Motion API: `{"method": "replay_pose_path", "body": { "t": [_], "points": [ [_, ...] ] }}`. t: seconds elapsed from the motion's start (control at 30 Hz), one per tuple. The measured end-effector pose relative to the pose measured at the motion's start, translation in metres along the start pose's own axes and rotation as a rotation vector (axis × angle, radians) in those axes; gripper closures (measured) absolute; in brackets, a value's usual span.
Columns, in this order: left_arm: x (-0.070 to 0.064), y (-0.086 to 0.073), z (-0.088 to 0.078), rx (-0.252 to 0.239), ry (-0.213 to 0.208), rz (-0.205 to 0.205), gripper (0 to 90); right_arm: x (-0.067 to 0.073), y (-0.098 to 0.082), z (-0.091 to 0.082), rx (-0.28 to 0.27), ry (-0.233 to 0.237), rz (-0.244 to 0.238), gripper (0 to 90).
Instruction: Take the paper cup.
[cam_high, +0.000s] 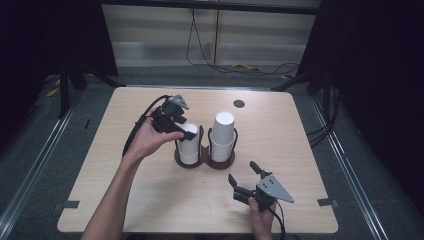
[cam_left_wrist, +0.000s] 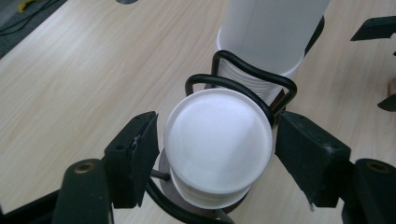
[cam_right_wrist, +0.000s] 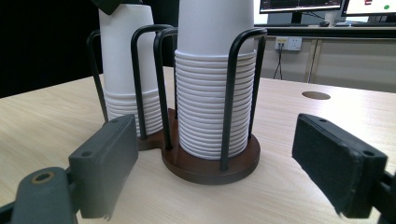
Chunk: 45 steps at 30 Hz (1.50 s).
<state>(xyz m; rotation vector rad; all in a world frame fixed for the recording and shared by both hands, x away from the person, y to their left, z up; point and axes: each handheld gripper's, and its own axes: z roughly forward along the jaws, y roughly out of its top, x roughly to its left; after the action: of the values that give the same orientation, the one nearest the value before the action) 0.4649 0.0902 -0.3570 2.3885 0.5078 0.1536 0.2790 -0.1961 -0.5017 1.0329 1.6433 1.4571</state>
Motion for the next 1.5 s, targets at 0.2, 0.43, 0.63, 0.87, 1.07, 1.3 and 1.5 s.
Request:
{"method": "replay_pose_path", "body": {
  "t": [0.2, 0.43, 0.63, 0.87, 1.07, 1.3, 1.5],
  "points": [
    [0.002, 0.000, 0.007, 0.043, -0.005, 0.004, 29.3, 0.000, 0.000, 0.000, 0.000, 0.000, 0.000, 14.2],
    [0.001, 0.001, 0.013, 0.044, 0.006, 0.006, 28.0, 0.000, 0.000, 0.000, 0.000, -0.011, 0.002, 14.0],
    [0.002, 0.001, 0.017, 0.073, -0.001, 0.016, 27.4, 0.000, 0.000, -0.001, -0.002, -0.010, 0.002, 13.9],
    [0.003, -0.001, 0.026, 0.117, -0.015, 0.001, 26.4, 0.000, 0.000, -0.001, -0.002, -0.009, 0.003, 13.9],
    [0.003, -0.001, 0.025, 0.121, -0.023, 0.015, 30.5, 0.000, 0.000, -0.001, -0.003, -0.007, 0.002, 13.9],
    [0.004, -0.001, 0.022, 0.102, -0.033, -0.028, 31.3, 0.000, 0.000, -0.001, -0.004, -0.008, 0.004, 13.9],
    [0.006, 0.000, 0.017, 0.095, -0.029, -0.023, 31.8, 0.000, 0.000, -0.001, -0.004, -0.010, 0.001, 13.9]
  ]
}}
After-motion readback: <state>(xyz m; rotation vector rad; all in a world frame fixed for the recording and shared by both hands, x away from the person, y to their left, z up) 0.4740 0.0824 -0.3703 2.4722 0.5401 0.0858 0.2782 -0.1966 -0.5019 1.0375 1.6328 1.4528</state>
